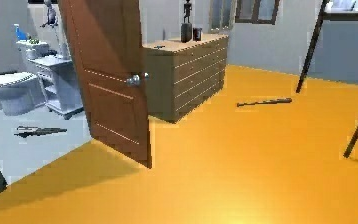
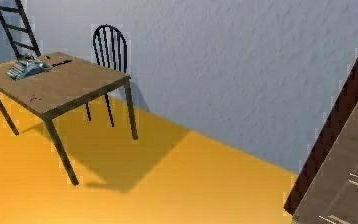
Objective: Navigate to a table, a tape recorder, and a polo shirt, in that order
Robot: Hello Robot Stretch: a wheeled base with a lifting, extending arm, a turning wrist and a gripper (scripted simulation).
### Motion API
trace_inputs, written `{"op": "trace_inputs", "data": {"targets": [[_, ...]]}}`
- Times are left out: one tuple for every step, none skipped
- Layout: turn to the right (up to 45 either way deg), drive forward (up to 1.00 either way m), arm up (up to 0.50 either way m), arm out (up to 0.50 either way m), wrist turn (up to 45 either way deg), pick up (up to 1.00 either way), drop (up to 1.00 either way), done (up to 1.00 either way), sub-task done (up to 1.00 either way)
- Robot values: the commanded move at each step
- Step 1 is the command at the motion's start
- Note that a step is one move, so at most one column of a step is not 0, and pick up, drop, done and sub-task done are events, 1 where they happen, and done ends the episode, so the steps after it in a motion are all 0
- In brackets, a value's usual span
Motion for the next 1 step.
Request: {"op": "trace_inputs", "data": {"targets": [[-9.0,0.00,0.00,0.00,0.0,0.00,0.00,0.00,0.00]]}}
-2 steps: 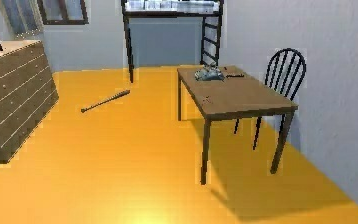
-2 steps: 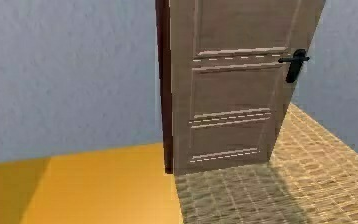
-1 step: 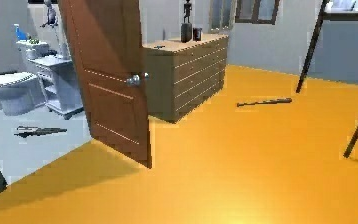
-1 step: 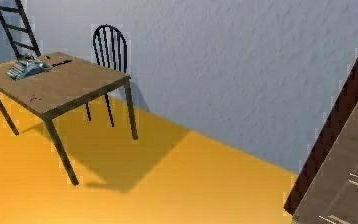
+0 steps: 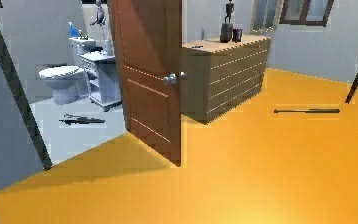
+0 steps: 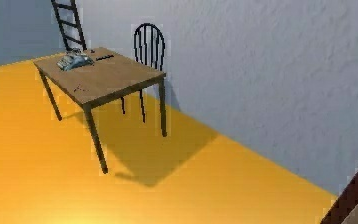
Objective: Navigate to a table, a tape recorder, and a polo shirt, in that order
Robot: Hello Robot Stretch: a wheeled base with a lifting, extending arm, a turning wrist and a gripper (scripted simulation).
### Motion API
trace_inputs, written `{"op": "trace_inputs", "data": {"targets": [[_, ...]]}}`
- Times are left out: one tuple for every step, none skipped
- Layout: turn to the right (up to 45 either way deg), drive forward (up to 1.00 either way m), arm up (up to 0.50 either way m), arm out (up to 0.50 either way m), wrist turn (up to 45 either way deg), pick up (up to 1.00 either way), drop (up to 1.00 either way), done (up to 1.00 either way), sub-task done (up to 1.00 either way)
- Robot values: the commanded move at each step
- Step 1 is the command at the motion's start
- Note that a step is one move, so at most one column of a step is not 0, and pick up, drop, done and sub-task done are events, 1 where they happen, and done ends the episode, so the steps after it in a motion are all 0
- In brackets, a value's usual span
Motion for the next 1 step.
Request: {"op": "trace_inputs", "data": {"targets": [[0.0,0.20,0.00,0.00,0.0,0.00,0.00,0.00,0.00]]}}
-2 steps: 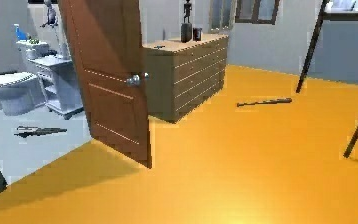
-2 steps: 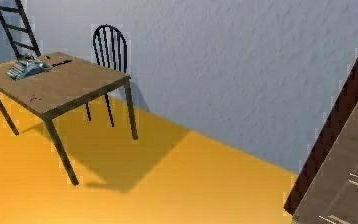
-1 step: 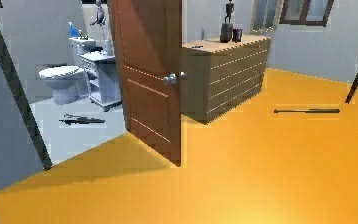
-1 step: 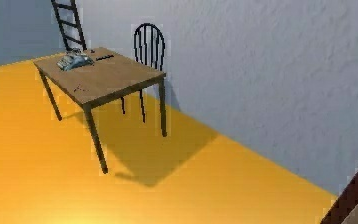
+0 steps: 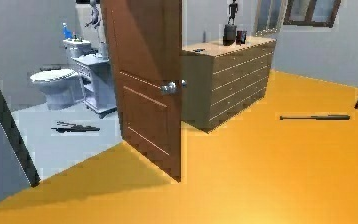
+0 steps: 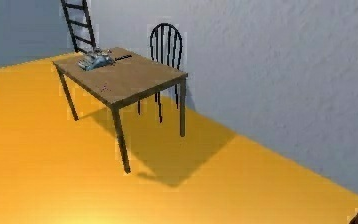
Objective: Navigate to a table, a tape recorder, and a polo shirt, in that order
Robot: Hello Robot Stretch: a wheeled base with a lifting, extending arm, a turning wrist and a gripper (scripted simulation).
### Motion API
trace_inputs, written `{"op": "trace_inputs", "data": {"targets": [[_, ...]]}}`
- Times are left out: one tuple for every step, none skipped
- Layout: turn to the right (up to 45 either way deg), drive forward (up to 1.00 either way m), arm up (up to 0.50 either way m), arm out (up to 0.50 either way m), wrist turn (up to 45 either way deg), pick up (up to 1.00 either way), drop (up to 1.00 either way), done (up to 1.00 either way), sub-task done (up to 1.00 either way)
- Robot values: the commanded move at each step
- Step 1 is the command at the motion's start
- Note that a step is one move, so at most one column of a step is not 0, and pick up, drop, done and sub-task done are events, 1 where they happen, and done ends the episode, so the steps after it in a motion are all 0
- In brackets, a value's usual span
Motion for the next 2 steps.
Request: {"op": "trace_inputs", "data": {"targets": [[-27.0,0.00,0.00,0.00,0.0,0.00,0.00,0.00,0.00],[0.0,1.00,0.00,0.00,0.0,0.00,0.00,0.00,0.00]]}}
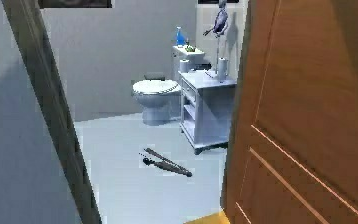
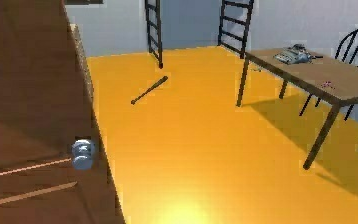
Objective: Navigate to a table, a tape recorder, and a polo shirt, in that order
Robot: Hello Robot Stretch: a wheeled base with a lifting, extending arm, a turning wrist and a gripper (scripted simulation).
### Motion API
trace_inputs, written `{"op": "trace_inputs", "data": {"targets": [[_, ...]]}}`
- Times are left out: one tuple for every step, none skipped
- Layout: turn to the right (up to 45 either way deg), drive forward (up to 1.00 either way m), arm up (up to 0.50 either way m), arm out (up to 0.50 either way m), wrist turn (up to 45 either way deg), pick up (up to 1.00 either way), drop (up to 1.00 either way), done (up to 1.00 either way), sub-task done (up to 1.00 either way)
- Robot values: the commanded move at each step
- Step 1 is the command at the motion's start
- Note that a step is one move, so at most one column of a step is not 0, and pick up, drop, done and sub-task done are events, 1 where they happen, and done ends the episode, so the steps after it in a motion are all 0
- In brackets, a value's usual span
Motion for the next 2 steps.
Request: {"op": "trace_inputs", "data": {"targets": [[0.0,0.85,0.00,0.00,0.0,0.00,0.00,0.00,0.00],[-42.0,0.00,0.00,0.00,0.0,0.00,0.00,0.00,0.00]]}}
